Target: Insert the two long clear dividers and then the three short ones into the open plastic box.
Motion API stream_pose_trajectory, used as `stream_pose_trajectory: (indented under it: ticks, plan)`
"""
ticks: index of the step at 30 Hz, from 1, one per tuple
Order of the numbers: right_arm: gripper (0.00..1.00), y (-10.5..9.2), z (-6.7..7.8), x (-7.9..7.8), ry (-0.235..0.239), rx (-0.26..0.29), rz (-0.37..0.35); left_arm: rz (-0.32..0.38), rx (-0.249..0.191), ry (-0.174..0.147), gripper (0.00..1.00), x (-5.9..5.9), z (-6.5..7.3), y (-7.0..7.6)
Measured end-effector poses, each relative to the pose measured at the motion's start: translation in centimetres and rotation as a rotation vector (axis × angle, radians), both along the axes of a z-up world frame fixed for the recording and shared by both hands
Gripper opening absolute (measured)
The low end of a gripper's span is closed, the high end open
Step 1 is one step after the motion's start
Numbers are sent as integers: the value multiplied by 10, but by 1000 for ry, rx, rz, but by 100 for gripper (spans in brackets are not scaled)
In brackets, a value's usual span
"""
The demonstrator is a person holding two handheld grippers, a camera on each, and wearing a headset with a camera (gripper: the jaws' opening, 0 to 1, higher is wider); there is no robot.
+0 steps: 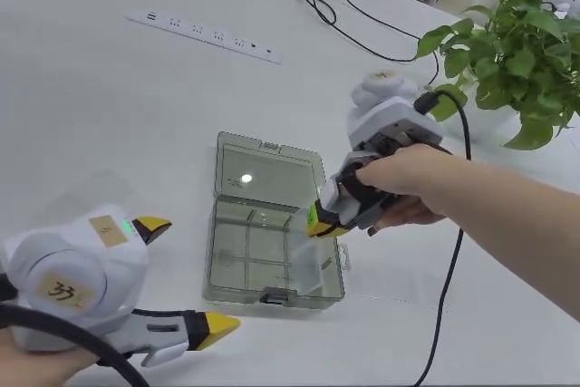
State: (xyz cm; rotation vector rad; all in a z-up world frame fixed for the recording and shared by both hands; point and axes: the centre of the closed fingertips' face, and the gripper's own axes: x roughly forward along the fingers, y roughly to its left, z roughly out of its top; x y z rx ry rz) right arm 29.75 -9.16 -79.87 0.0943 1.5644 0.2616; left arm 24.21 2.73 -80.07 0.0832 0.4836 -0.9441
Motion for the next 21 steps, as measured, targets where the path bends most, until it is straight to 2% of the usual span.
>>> stream_pose_trajectory:
  ticks: [4,21]
  plan:
    - [1,2,1,-4,0,0,2,4,2,0,83,0,0,1]
    - [1,3,-1,-1,-14,-7,17,1,3,4,83,-2,-1,0]
